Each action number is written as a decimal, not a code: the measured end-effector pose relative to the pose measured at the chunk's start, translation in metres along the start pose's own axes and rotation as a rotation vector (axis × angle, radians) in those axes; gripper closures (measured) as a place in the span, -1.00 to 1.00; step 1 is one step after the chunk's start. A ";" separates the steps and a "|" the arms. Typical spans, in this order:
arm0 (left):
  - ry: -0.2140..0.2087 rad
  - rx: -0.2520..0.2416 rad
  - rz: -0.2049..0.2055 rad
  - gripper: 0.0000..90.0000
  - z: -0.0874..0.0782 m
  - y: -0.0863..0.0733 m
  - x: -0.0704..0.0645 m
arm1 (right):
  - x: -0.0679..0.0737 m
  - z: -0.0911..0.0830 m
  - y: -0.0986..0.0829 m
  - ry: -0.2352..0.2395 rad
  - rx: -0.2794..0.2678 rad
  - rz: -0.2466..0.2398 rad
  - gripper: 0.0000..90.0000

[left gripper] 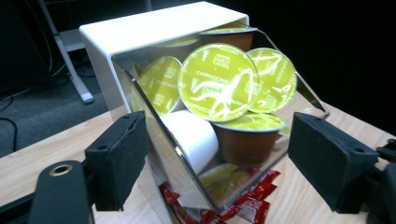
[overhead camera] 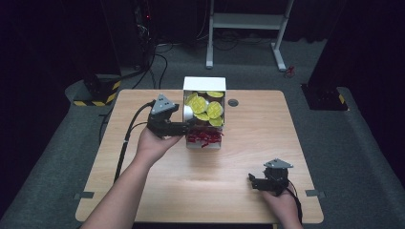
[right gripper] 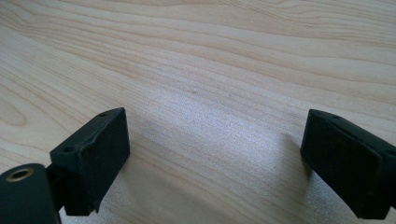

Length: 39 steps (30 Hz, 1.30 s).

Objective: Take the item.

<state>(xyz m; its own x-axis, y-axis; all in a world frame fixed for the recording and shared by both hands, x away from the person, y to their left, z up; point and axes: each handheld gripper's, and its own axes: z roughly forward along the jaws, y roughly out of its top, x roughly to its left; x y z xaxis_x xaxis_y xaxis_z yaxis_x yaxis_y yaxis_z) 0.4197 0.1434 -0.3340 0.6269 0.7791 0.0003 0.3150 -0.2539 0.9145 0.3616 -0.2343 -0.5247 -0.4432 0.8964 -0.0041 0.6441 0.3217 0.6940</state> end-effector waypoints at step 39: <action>0.013 0.031 0.039 -0.32 0.048 0.023 -0.007 | -0.001 0.000 0.000 0.002 0.000 -0.004 -0.82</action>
<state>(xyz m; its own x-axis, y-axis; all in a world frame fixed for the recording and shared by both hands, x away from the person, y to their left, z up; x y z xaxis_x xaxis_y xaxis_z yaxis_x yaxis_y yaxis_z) 0.4568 0.1047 -0.3320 0.6298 0.7756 0.0415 0.3124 -0.3019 0.9007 0.3616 -0.2350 -0.5246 -0.4472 0.8944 -0.0060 0.6419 0.3256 0.6943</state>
